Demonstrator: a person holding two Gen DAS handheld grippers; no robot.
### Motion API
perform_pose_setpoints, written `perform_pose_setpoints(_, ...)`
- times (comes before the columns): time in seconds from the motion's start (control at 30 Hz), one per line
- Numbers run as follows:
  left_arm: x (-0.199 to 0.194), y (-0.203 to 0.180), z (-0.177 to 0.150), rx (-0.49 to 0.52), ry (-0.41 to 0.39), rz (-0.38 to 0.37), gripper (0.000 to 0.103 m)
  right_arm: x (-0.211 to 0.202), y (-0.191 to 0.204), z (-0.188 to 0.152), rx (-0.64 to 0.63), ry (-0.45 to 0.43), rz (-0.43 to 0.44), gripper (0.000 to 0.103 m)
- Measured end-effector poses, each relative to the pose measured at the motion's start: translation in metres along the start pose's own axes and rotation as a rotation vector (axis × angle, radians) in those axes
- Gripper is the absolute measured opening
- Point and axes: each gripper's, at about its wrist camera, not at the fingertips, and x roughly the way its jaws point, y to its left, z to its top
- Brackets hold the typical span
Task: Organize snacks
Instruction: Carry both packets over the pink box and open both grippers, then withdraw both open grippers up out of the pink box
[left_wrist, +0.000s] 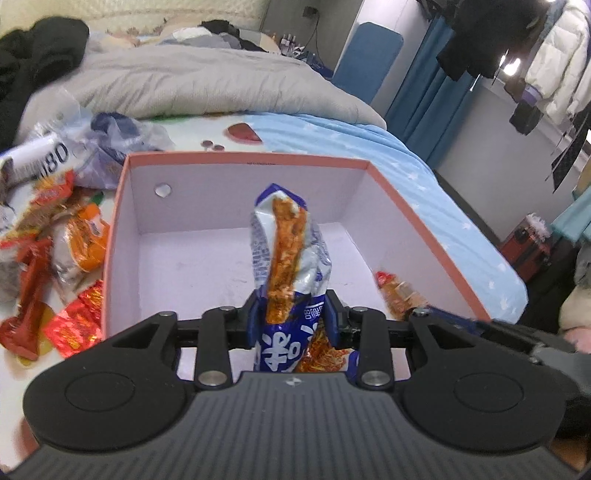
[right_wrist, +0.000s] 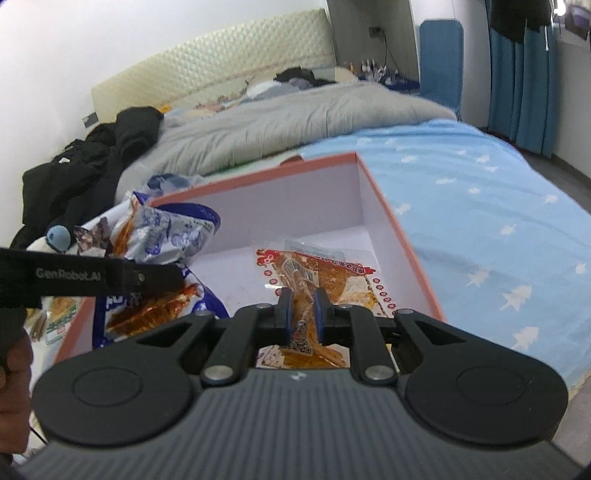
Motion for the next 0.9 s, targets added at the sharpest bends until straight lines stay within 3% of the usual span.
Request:
perform_pose_setpoints(0.03, 0.003, 0.003, 0.001, -0.011, 0.007, -0.005, 0.04, 0.003, 0.0, -0.001, 0.003, 0.007, 0.0, 0.018)
perform_pose_setpoints(0.13, 0.005, 0.008, 0.004, -0.006, 0.008, 0.01, 0.057, 0.013, -0.002, -0.001, 0.026, 0.029, -0.003, 0.019)
perform_pose_setpoints(0.17, 0.004, 0.008, 0.004, 0.008, 0.0, 0.016, 0.059, 0.014, -0.002, -0.001, 0.035, 0.037, -0.005, 0.026)
perform_pose_setpoints(0.2, 0.002, 0.007, 0.005, 0.02, -0.004, 0.017, 0.059, 0.015, -0.003, 0.0, 0.043, 0.039, -0.003, 0.041)
perform_pose_setpoints(0.27, -0.004, 0.006, 0.005, 0.034, -0.013, 0.015, 0.059, 0.013, -0.002, 0.001, 0.053, 0.031, 0.002, 0.056)
perform_pose_setpoints(0.5, -0.049, -0.001, -0.006, 0.063, -0.066, 0.009, 0.059, -0.011, 0.012, -0.001, 0.025, 0.004, -0.01, 0.056)
perform_pose_setpoints(0.9, -0.165, -0.001, -0.053, 0.021, -0.135, 0.012, 0.059, -0.094, 0.059, -0.017, -0.012, -0.079, 0.046, 0.056)
